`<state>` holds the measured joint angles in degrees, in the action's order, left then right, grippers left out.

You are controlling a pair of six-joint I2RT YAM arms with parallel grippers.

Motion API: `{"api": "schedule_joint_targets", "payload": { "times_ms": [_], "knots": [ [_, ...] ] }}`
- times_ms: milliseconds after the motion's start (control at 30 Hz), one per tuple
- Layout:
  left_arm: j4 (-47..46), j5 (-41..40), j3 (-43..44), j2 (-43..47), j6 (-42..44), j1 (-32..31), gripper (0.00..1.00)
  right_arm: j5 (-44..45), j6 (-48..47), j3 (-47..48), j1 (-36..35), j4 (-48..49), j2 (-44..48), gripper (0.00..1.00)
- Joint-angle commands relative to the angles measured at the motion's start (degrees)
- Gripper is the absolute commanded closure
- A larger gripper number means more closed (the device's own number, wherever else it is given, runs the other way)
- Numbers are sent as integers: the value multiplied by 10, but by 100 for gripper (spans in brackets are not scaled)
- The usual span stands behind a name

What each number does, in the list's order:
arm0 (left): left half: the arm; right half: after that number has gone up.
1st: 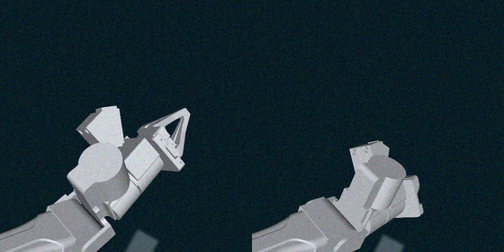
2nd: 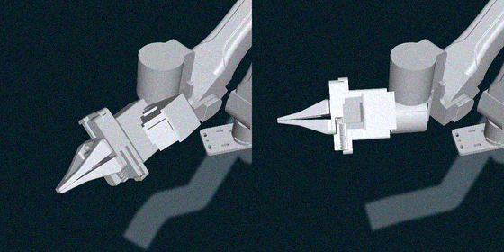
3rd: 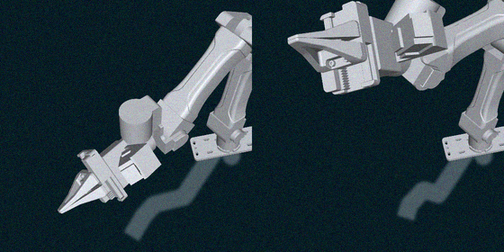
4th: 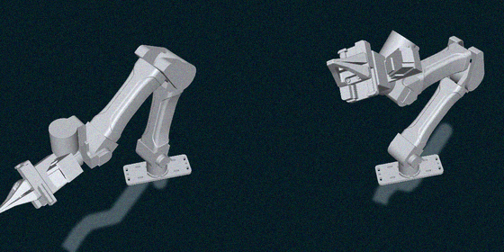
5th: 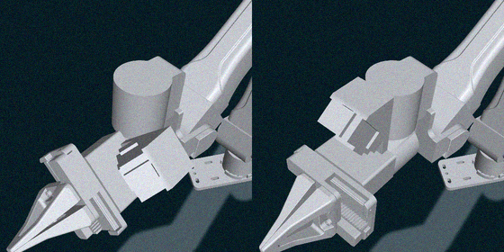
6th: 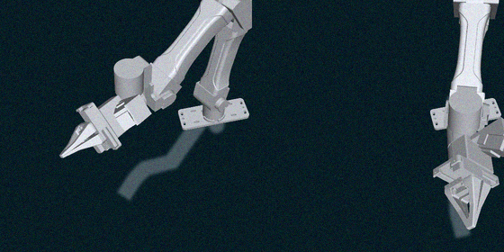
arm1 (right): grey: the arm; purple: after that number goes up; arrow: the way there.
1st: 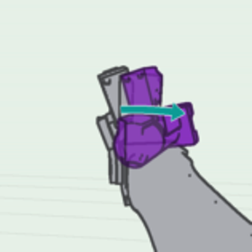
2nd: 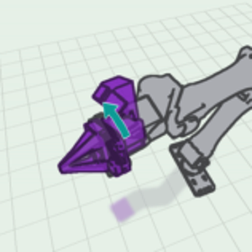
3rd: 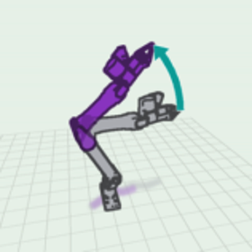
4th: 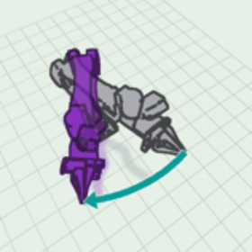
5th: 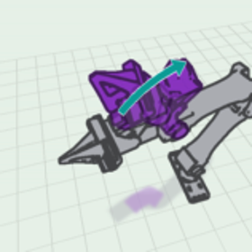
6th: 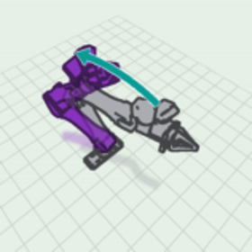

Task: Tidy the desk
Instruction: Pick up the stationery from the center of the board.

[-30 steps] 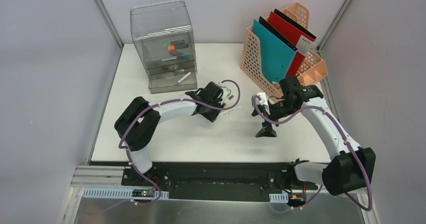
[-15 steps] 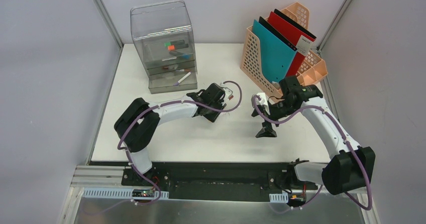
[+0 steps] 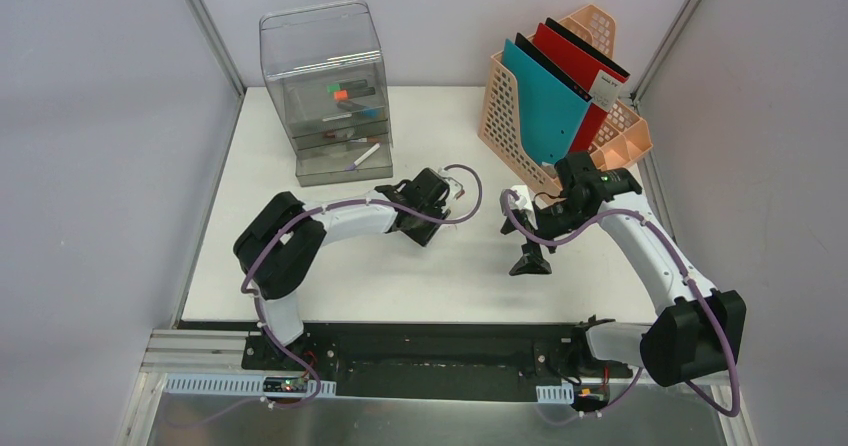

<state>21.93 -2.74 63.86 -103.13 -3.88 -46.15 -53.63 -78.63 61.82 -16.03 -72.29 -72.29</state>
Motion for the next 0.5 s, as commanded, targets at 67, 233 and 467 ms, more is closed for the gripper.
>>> {"api": "schedule_joint_targets", "payload": {
  "times_ms": [67,233,467],
  "knots": [
    [-1,-1,14,-18,-9,-4,67,-19,-25,17,2,-6,1,1],
    [-1,-4,7,-16,-15,-5,81,-24,-26,16,2,-7,0,1],
    [-29,-5,-28,31,-38,-9,100,-44,-23,20,2,-14,-18,2]
  ]
}}
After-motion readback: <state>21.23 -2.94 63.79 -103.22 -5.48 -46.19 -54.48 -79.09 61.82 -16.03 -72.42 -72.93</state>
